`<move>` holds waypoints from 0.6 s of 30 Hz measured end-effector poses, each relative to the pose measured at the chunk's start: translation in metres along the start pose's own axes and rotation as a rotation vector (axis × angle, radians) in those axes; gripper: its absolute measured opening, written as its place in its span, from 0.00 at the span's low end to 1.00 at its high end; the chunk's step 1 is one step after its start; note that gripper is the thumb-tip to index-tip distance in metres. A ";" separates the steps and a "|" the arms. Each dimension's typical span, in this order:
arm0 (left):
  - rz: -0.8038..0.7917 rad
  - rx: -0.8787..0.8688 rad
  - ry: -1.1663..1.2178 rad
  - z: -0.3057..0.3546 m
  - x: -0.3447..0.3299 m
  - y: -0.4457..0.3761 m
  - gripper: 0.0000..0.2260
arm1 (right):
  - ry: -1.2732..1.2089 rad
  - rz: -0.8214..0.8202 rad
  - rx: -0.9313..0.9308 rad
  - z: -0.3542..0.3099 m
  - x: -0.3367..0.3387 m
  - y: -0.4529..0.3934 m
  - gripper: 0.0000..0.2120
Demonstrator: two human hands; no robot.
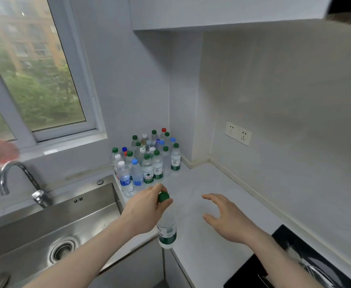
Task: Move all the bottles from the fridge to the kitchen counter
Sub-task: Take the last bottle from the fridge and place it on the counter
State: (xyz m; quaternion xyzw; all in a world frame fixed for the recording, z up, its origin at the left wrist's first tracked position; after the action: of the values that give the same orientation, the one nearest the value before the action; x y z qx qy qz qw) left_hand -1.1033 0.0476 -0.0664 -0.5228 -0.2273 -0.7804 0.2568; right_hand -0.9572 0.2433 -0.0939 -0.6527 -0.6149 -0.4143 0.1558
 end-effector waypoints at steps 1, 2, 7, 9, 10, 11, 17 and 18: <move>-0.013 -0.009 -0.001 -0.011 0.001 -0.016 0.12 | -0.007 0.001 -0.015 -0.001 0.002 -0.017 0.27; -0.024 -0.021 -0.005 -0.018 0.002 -0.029 0.13 | -0.009 0.005 -0.029 -0.002 0.003 -0.030 0.27; -0.109 -0.057 -0.023 -0.051 0.007 -0.105 0.14 | -0.031 0.040 -0.109 -0.002 0.012 -0.091 0.27; -0.143 -0.077 -0.015 -0.063 0.004 -0.136 0.14 | -0.053 0.059 -0.146 -0.001 0.013 -0.110 0.26; -0.156 -0.081 -0.021 -0.069 0.001 -0.151 0.14 | -0.065 0.071 -0.157 0.000 0.014 -0.120 0.26; -0.170 -0.081 -0.027 -0.076 -0.003 -0.166 0.14 | -0.077 0.077 -0.178 0.003 0.013 -0.129 0.26; -0.295 -0.055 -0.028 -0.102 -0.039 -0.233 0.13 | -0.098 0.052 -0.254 0.012 0.012 -0.181 0.26; -0.308 -0.052 -0.035 -0.106 -0.043 -0.241 0.12 | -0.096 0.047 -0.262 0.014 0.012 -0.191 0.26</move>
State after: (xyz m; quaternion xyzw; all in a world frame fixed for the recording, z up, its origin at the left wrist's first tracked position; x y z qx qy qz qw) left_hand -1.3175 0.1725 -0.1648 -0.5017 -0.2887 -0.8071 0.1164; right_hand -1.1317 0.2987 -0.1516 -0.7008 -0.5469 -0.4553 0.0493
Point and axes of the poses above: each hand's wrist, its own y-axis away from the middle knuckle, its own x-axis out of the back of the hand, z = x × y, the point moved 6 cm from there along -y, towards the middle knuckle, and after that the axes turned 13 degrees about -z, right-handed, at the moved point
